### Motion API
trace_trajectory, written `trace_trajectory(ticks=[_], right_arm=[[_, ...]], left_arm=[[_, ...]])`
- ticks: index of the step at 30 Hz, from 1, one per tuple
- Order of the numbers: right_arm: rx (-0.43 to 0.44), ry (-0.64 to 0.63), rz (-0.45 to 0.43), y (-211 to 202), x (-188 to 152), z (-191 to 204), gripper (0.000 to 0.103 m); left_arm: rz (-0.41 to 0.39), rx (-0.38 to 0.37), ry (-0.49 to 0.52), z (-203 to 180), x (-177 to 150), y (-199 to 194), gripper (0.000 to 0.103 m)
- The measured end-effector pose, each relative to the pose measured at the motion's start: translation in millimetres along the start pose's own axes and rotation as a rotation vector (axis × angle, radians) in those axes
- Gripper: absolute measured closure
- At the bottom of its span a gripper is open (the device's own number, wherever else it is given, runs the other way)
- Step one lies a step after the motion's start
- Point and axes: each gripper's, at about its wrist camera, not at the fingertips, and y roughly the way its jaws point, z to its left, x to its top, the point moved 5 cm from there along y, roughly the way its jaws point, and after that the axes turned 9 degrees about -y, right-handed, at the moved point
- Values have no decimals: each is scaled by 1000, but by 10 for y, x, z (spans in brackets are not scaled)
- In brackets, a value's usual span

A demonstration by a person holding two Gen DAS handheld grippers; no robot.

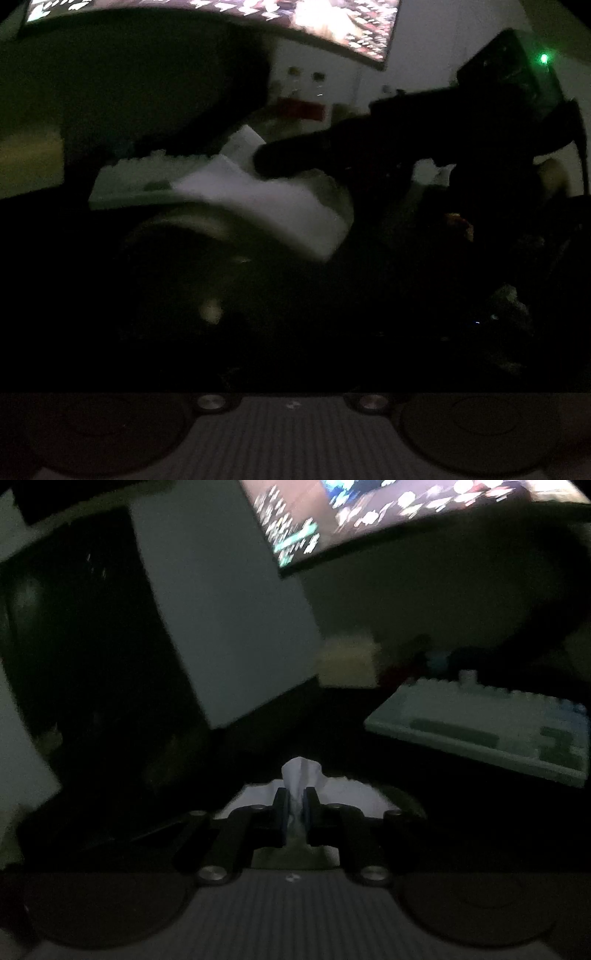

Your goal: Clean container

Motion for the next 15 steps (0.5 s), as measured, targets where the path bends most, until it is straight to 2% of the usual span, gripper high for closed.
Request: trace_trajectory(ticks=[1, 3, 4, 5, 8, 10, 12, 15], right_arm=[[4, -19, 13, 51, 20, -10, 92], [-7, -41, 43, 136, 58, -65, 92], [-14, -48, 60, 172, 78, -99, 92], [-28, -45, 75, 199, 92, -137, 92], [-45, -31, 95, 262, 104, -234, 92], [-49, -22, 94, 277, 95, -269, 92], [-48, -19, 87, 268, 85, -277, 92], [-49, -18, 74, 248, 69, -274, 92]], left_arm=[[-8, -14, -14, 24, 0, -6, 43], [-12, -51, -26, 44, 4, -13, 30], [-8, -72, -24, 39, 9, -14, 11], [-13, -64, -14, 23, 3, -29, 0], [-56, 60, 76, -42, -19, -71, 0], [-51, 105, 121, -74, -36, -84, 0], [-55, 132, 103, -55, -23, -108, 0], [-50, 116, 50, -13, 13, -137, 0]])
